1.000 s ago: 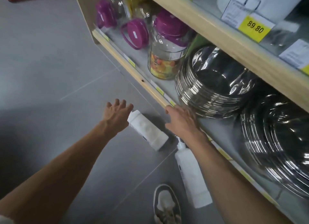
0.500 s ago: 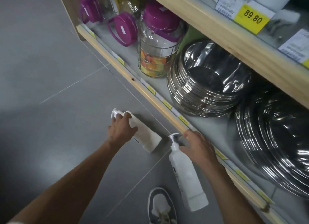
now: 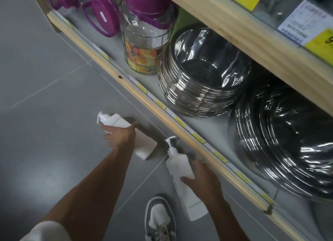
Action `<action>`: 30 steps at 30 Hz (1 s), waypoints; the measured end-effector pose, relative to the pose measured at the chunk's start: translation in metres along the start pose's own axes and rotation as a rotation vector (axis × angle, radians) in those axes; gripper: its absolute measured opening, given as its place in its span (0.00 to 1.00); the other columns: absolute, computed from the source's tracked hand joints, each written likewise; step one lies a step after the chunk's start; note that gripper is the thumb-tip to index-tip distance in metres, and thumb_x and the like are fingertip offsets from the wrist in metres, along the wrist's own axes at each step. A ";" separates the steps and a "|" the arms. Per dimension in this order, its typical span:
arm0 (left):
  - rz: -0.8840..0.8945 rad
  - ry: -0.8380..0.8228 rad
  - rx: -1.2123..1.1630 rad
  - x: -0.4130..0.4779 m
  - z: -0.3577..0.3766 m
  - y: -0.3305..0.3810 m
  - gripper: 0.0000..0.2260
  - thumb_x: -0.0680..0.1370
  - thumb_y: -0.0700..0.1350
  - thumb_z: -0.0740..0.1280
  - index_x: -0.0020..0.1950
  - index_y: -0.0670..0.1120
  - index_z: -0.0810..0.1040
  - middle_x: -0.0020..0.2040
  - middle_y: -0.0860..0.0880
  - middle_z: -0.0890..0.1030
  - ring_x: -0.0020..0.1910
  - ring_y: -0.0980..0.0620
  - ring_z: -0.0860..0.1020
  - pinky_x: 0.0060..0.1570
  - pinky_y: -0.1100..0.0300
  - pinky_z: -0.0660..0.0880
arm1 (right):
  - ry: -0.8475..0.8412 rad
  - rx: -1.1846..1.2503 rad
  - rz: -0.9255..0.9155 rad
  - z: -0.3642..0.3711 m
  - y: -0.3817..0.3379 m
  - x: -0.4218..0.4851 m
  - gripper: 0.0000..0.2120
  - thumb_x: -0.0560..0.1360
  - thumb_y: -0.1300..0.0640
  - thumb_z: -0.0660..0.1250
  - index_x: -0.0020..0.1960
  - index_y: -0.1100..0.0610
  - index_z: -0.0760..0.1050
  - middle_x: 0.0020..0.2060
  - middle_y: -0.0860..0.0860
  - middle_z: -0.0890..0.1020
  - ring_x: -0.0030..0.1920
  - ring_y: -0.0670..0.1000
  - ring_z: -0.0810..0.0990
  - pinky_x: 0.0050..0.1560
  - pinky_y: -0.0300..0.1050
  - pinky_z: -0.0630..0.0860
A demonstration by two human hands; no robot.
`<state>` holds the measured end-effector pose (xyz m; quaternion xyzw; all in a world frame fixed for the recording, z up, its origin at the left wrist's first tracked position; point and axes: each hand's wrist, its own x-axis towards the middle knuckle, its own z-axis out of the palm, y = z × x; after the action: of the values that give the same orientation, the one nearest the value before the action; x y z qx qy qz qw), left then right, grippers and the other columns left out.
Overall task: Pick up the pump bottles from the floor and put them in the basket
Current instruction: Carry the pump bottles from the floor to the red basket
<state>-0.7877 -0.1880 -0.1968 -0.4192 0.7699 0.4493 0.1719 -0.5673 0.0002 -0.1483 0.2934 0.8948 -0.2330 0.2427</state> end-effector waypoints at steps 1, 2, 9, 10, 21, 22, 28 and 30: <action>0.011 0.002 0.023 -0.001 0.003 0.000 0.58 0.64 0.56 0.82 0.80 0.53 0.45 0.72 0.39 0.64 0.69 0.34 0.67 0.67 0.35 0.68 | -0.020 0.013 0.022 0.008 0.002 -0.002 0.32 0.72 0.36 0.73 0.68 0.50 0.67 0.59 0.47 0.74 0.57 0.48 0.76 0.53 0.41 0.72; 0.042 -0.013 0.062 -0.001 0.006 -0.001 0.58 0.65 0.54 0.82 0.80 0.54 0.44 0.72 0.39 0.64 0.69 0.34 0.67 0.66 0.34 0.68 | -0.031 0.023 0.038 0.016 0.004 -0.004 0.35 0.71 0.35 0.73 0.69 0.50 0.65 0.61 0.48 0.74 0.58 0.48 0.76 0.55 0.42 0.74; 0.367 -0.164 0.508 -0.001 -0.011 -0.027 0.49 0.74 0.50 0.73 0.80 0.57 0.38 0.74 0.43 0.62 0.68 0.35 0.67 0.64 0.35 0.68 | -0.035 0.007 0.121 0.038 -0.002 -0.005 0.43 0.68 0.35 0.76 0.72 0.52 0.59 0.63 0.50 0.72 0.61 0.50 0.75 0.57 0.45 0.75; 0.375 -0.136 0.552 -0.001 -0.015 -0.032 0.47 0.74 0.51 0.73 0.80 0.56 0.40 0.73 0.43 0.64 0.67 0.36 0.68 0.63 0.36 0.68 | -0.036 0.008 0.126 0.038 -0.003 -0.004 0.43 0.68 0.35 0.75 0.72 0.52 0.58 0.63 0.50 0.72 0.61 0.51 0.75 0.56 0.45 0.75; 0.451 -0.101 0.681 0.005 -0.047 -0.036 0.32 0.73 0.59 0.74 0.67 0.45 0.64 0.60 0.44 0.75 0.57 0.38 0.78 0.54 0.46 0.77 | 0.051 0.022 0.212 0.048 -0.019 -0.006 0.42 0.70 0.34 0.73 0.73 0.52 0.57 0.64 0.50 0.74 0.60 0.53 0.79 0.55 0.47 0.75; 0.448 -0.112 0.689 0.006 -0.051 -0.036 0.32 0.73 0.59 0.74 0.67 0.45 0.64 0.60 0.44 0.76 0.57 0.38 0.78 0.55 0.47 0.77 | 0.051 0.027 0.217 0.047 -0.019 -0.006 0.43 0.70 0.34 0.72 0.74 0.52 0.57 0.64 0.50 0.75 0.61 0.53 0.79 0.55 0.47 0.75; 0.507 -0.123 0.731 0.009 -0.086 -0.042 0.29 0.73 0.60 0.73 0.65 0.48 0.65 0.62 0.46 0.77 0.58 0.39 0.79 0.54 0.49 0.76 | 0.070 0.072 0.156 0.033 -0.032 -0.006 0.41 0.68 0.33 0.74 0.72 0.49 0.62 0.63 0.46 0.78 0.60 0.51 0.80 0.54 0.45 0.76; 0.533 -0.123 0.779 0.000 -0.101 -0.037 0.30 0.72 0.60 0.74 0.66 0.48 0.65 0.62 0.46 0.78 0.57 0.38 0.79 0.52 0.50 0.74 | 0.083 0.044 0.097 0.023 -0.045 -0.010 0.39 0.68 0.35 0.76 0.71 0.48 0.64 0.61 0.45 0.78 0.57 0.49 0.80 0.48 0.42 0.76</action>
<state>-0.7469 -0.2816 -0.1628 -0.0842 0.9501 0.1797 0.2405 -0.5821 -0.0490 -0.1486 0.3510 0.8835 -0.2284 0.2099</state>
